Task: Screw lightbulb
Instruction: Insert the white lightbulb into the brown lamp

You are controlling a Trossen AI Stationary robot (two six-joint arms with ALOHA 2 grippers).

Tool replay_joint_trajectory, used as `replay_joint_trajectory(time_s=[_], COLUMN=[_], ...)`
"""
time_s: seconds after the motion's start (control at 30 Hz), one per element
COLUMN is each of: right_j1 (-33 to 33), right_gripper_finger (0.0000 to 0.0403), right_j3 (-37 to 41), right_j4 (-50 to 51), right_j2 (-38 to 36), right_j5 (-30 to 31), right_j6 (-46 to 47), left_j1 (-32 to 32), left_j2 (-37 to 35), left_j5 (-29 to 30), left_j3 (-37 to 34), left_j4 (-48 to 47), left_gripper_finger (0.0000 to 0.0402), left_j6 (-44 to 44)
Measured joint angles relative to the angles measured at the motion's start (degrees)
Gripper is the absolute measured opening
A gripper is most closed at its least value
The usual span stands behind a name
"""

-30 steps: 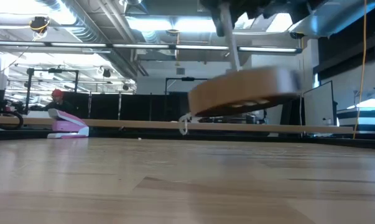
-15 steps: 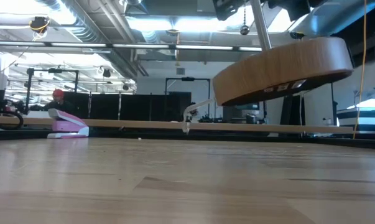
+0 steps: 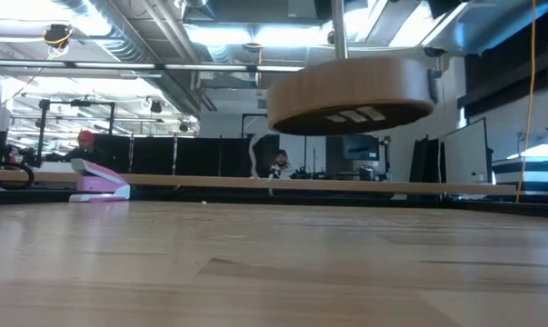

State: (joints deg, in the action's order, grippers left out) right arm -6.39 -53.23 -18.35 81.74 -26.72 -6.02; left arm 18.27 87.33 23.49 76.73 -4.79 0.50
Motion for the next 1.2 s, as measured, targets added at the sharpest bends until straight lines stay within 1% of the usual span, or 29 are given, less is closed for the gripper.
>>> replay_joint_trajectory(time_s=[0.17,0.33,0.43,0.5,0.57,0.67,0.77,0.87,1.0,1.1,1.2], right_j1=[0.4,1.3,1.6,2.4,3.1,4.6,5.8,6.7,7.3,7.2,7.2], right_gripper_finger=[0.0149,0.0149,0.0149,0.0149,0.0149,0.0149,0.0149,0.0149,0.0149,0.0149,0.0149], right_j3=[0.1,0.9,2.9,5.3,8.3,12.3,14.8,15.1,15.1,15.1,15.1], right_j4=[4.5,5.8,4.1,0.9,-4.8,-13.5,-18.3,-18.6,-18.7,-19.0,-19.5], right_j2=[-1.9,-2.7,-2.2,-2.1,-2.0,-1.8,-0.9,0.4,2.1,2.9,3.4], right_j5=[5.8,10.7,15.2,16.6,16.7,18.4,23.9,30.1,36.3,38.4,39.7], right_j6=[-2.3,-3.5,-5.4,-6.2,-6.0,-4.3,-2.5,-1.0,1.6,3.3,4.3], left_j1=[1.8,3.5,3.7,3.7,3.3,2.4,1.1,0.2,-0.4,-0.5,-1.0], left_j2=[-3.1,-5.0,-5.4,-5.3,-5.0,-4.8,-4.5,-4.4,-2.8,-0.7,1.8], left_j5=[4.1,11.0,15.9,19.9,22.1,22.8,22.8,22.9,23.4,25.7,29.9], left_j3=[0.1,0.2,0.2,0.2,0.1,-0.6,-0.9,-0.9,-0.9,-0.9,-0.9], left_j4=[-5.8,-10.0,-10.8,-11.7,-11.2,-11.5,-11.5,-11.2,-9.1,-4.6,0.9], left_gripper_finger=[0.035,0.0351,0.0351,0.0351,0.0351,0.0351,0.0351,0.0351,0.0351,0.0351,0.0351], left_j6=[3.6,6.7,7.8,8.4,9.4,11.5,14.9,17.2,18.4,16.9,14.8])
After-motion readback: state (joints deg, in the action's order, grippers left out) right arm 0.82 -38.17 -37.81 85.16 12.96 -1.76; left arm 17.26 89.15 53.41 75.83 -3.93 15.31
